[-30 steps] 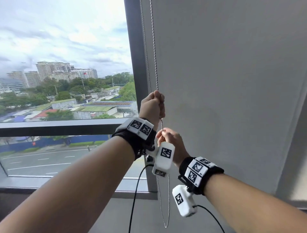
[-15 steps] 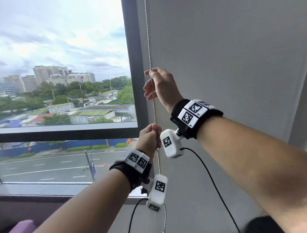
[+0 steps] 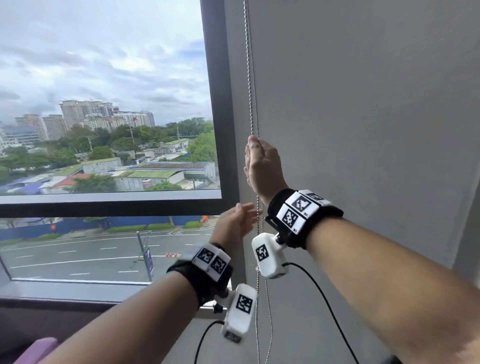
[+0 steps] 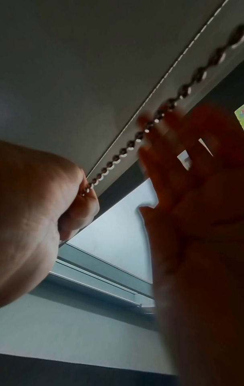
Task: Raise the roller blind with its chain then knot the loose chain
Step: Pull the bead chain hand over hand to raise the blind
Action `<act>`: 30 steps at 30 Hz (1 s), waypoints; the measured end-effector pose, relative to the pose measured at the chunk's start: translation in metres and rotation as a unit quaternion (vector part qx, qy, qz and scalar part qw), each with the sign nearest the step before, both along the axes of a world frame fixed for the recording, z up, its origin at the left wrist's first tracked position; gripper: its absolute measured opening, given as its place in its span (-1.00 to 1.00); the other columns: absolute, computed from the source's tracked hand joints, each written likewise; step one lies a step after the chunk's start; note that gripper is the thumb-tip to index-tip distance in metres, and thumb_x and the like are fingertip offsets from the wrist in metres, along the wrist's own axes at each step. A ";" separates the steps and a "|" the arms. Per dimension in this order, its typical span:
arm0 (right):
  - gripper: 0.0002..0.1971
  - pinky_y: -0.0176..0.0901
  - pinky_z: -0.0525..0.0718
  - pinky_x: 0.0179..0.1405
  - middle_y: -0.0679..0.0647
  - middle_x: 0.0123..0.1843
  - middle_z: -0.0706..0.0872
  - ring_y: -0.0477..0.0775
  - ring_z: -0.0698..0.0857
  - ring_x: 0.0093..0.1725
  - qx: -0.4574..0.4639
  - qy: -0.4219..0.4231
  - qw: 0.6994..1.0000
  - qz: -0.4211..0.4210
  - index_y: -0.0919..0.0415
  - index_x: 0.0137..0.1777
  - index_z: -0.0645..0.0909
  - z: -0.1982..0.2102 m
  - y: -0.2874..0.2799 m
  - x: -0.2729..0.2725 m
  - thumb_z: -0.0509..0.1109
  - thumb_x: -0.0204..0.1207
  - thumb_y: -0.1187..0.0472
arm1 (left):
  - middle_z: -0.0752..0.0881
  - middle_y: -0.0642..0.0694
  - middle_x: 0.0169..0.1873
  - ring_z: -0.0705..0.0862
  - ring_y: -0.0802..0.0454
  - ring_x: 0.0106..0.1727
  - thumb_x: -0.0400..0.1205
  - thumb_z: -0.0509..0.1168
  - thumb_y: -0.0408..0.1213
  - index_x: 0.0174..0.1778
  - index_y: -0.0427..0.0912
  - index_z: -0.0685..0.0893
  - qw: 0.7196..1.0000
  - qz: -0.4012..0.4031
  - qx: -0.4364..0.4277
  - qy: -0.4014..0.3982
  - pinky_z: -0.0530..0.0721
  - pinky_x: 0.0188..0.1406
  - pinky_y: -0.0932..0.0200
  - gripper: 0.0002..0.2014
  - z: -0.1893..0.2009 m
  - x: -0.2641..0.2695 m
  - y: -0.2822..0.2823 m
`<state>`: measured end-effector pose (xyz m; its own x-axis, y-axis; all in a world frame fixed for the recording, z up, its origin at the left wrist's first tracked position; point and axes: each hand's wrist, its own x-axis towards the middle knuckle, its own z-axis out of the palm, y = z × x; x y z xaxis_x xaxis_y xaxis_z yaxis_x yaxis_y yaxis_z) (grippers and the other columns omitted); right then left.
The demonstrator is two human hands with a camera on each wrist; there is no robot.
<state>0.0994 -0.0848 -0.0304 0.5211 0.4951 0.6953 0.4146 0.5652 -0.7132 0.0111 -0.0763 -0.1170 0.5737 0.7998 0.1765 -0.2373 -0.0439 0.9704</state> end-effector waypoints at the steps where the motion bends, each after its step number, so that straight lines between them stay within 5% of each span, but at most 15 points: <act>1: -0.59 0.00 0.21 -0.46 -0.14 -0.54 0.28 -0.03 0.21 -0.54 -0.005 0.001 1.000 -0.001 -0.02 -0.51 0.34 -0.006 -0.003 0.000 0.07 0.55 -0.12 | 0.72 -0.26 -0.06 0.66 -0.07 -0.08 0.74 -0.06 -0.20 0.18 -0.42 0.59 1.000 0.000 0.012 -0.004 0.55 -0.03 0.11 -0.58 0.012 0.000 0.005; 3: -0.61 0.07 0.33 -0.41 -0.10 -0.53 0.34 0.01 0.28 -0.52 -0.012 -0.008 1.000 -0.004 0.03 -0.46 0.32 -0.021 -0.009 0.001 0.07 0.58 -0.07 | 0.68 -0.38 0.07 0.64 -0.13 -0.01 0.73 -0.06 -0.18 0.24 -0.48 0.56 0.999 -0.014 0.040 -0.027 0.55 -0.02 0.13 -0.54 0.032 0.000 0.012; 6: -0.64 0.11 0.50 -0.30 -0.14 -0.47 0.55 0.05 0.50 -0.43 -0.036 -0.020 0.999 -0.012 0.04 -0.37 0.51 -0.056 -0.014 0.001 0.09 0.59 -0.06 | 0.70 -0.32 -0.03 0.68 -0.10 -0.08 0.73 -0.01 -0.19 0.24 -0.47 0.56 0.995 -0.035 0.053 -0.078 0.68 -0.12 0.23 -0.58 0.061 0.001 0.014; 10: -0.60 0.07 0.29 -0.35 -0.12 -0.50 0.32 0.00 0.26 -0.44 -0.074 0.020 0.997 0.018 -0.04 -0.49 0.35 -0.105 -0.019 -0.006 0.12 0.60 -0.10 | 0.82 -0.10 -0.29 0.77 0.06 -0.30 0.73 -0.08 -0.07 -0.02 -0.26 0.61 0.995 -0.040 0.064 -0.063 0.66 -0.36 0.28 -0.58 0.095 0.020 0.016; 15: -0.62 0.00 0.31 -0.34 -0.18 -0.53 0.29 -0.03 0.29 -0.43 -0.110 0.006 0.994 0.018 -0.07 -0.48 0.25 -0.137 -0.037 -0.009 0.09 0.61 0.03 | 0.67 -0.04 -0.57 0.59 0.08 -0.59 0.72 -0.05 -0.06 -0.19 -0.21 0.64 0.992 -0.053 0.065 -0.096 0.46 -0.55 0.26 -0.57 0.105 0.031 0.003; 18: -0.60 -0.03 0.33 -0.34 -0.19 -0.58 0.32 -0.04 0.30 -0.44 -0.126 0.004 0.992 0.010 -0.11 -0.51 0.29 -0.144 -0.040 -0.003 0.10 0.61 0.03 | 0.39 0.06 -0.73 0.26 0.16 -0.70 0.73 0.00 -0.16 -0.35 -0.20 0.51 0.990 -0.035 0.068 -0.119 0.14 -0.63 0.28 -0.62 0.097 0.035 -0.002; 22: -0.63 -0.03 0.38 -0.35 -0.17 -0.57 0.38 -0.05 0.35 -0.47 -0.148 0.009 0.988 0.050 -0.06 -0.48 0.33 -0.147 -0.045 0.000 0.11 0.60 -0.01 | 0.34 0.03 -0.67 0.17 0.17 -0.75 0.62 -0.10 -0.52 -0.54 -0.10 0.43 0.991 -0.004 0.049 -0.127 0.01 -0.61 0.33 -0.55 0.087 0.037 0.001; 25: -0.68 -0.06 0.51 -0.39 0.05 -0.47 0.56 -0.04 0.51 -0.49 -0.156 -0.019 0.986 0.059 0.14 -0.36 0.52 -0.138 -0.045 0.008 0.10 0.55 0.05 | 0.31 -0.03 -0.63 0.14 0.15 -0.75 0.46 -0.19 -0.64 -0.65 -0.07 0.43 0.992 0.013 0.040 -0.119 -0.01 -0.58 0.32 -0.48 0.079 0.034 -0.001; 28: -0.64 0.17 0.72 -0.17 0.29 -0.34 0.74 0.26 0.73 -0.30 -0.137 -0.011 0.988 0.063 0.17 -0.13 0.67 -0.116 -0.041 0.019 0.11 0.44 -0.03 | 0.29 -0.03 -0.67 0.17 0.13 -0.74 0.44 -0.17 -0.63 -0.66 -0.07 0.46 0.994 0.028 0.037 -0.096 0.07 -0.65 0.36 -0.49 0.065 0.030 0.000; 30: -0.63 0.29 0.75 -0.08 0.30 -0.25 0.79 0.25 0.75 -0.23 -0.122 -0.024 0.991 0.045 0.16 -0.07 0.69 -0.096 -0.038 0.023 0.12 0.45 -0.04 | 0.29 -0.03 -0.70 0.18 0.14 -0.75 0.50 -0.13 -0.63 -0.64 -0.09 0.46 0.995 0.022 0.024 -0.094 0.12 -0.70 0.39 -0.49 0.053 0.028 0.000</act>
